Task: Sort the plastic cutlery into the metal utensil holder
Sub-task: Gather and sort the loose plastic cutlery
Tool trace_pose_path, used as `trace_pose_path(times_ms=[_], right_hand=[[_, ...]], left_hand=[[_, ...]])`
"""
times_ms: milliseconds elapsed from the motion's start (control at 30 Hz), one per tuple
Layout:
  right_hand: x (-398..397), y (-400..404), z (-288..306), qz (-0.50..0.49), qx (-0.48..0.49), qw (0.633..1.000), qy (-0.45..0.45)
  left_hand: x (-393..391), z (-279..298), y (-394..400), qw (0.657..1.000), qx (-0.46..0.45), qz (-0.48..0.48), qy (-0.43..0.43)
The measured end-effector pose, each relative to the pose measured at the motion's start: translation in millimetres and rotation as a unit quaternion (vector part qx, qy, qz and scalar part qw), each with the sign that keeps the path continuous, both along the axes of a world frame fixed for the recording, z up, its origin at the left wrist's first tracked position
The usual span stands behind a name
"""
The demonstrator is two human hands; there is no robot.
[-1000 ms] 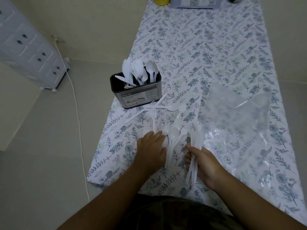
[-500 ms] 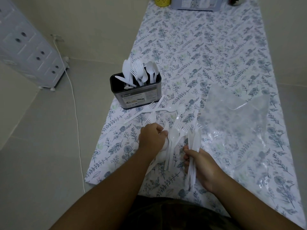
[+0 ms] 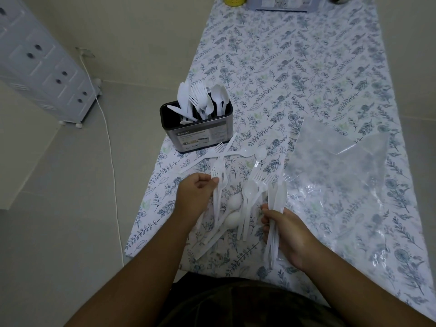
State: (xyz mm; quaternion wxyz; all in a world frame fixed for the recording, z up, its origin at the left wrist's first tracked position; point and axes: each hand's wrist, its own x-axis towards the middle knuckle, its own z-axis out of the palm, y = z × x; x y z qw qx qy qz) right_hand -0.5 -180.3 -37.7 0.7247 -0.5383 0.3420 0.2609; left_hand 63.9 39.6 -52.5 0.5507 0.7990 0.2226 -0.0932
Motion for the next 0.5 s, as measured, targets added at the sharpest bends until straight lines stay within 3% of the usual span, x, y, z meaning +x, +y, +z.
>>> trace_pose_path(times_ms=[133, 333, 500], right_hand=[[0, 0, 5, -0.031, 0.028, 0.999, -0.017], [0, -6, -4, -0.052, -0.025, 0.998, -0.02], [2, -10, -8, -0.088, 0.005, 0.996, 0.003]], left_hand=[[-2, 0, 10, 0.997, 0.067, -0.028, -0.026], [-18, -9, 11, 0.985, 0.163, -0.051, -0.028], [-26, -15, -7, 0.97, 0.182, -0.155, -0.034]])
